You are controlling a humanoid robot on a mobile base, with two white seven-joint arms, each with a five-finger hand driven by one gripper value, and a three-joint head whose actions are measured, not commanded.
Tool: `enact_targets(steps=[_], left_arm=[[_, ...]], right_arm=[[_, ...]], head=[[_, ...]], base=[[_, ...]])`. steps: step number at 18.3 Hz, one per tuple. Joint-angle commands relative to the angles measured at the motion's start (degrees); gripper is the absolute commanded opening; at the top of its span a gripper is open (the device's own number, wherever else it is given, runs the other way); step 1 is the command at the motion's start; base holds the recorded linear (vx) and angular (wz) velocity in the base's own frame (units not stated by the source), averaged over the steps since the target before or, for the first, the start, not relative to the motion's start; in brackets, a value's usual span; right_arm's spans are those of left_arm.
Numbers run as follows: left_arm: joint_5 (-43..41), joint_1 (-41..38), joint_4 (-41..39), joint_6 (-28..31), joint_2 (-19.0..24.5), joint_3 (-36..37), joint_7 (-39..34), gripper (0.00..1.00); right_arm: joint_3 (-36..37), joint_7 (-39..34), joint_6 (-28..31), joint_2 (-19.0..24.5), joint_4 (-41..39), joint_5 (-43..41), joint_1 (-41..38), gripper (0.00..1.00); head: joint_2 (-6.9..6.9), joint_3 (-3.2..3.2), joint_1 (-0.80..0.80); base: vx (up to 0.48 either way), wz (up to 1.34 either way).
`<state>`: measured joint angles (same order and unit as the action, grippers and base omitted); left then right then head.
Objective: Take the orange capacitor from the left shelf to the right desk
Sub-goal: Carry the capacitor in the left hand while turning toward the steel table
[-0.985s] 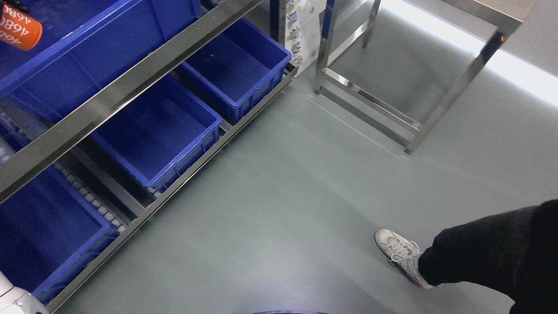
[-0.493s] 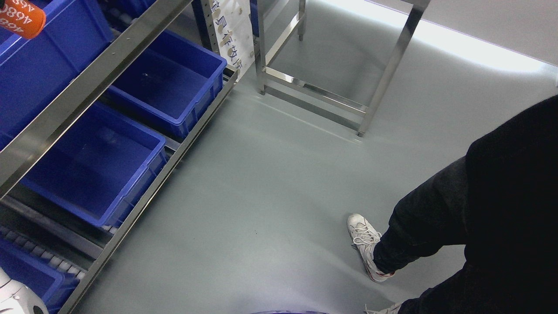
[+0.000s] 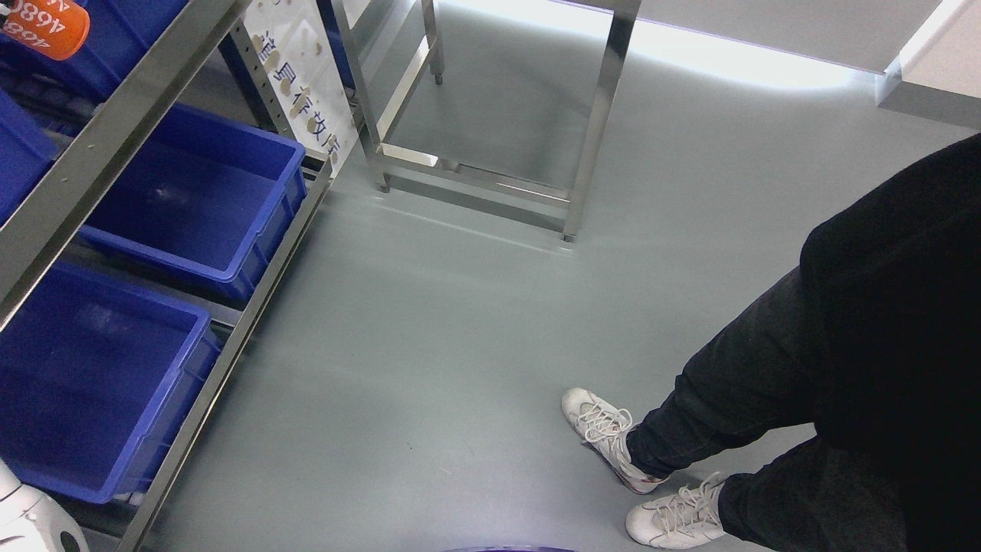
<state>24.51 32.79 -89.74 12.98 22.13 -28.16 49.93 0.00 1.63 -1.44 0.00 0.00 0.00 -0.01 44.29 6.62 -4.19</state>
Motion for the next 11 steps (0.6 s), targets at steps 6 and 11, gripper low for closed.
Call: enact_targets(steps=[6,11], left_arm=[[0.0,2.5,0.0,1.2,-0.2,0.6,0.0,0.05],[0.0,2.5,0.1,1.2,-0.1,0.6,0.0,0.05]], right_arm=[[0.7,0.0,0.0,-1.0,-1.0,0.3,-1.1,1.00],[0.7,0.0,0.0,-1.0,-1.0,0.3,-1.1,1.00]], head=[[0.00,0.00,0.00],[0.00,0.00,0.00]], base=[[0.165,-0.23],[0.189,-0.11]])
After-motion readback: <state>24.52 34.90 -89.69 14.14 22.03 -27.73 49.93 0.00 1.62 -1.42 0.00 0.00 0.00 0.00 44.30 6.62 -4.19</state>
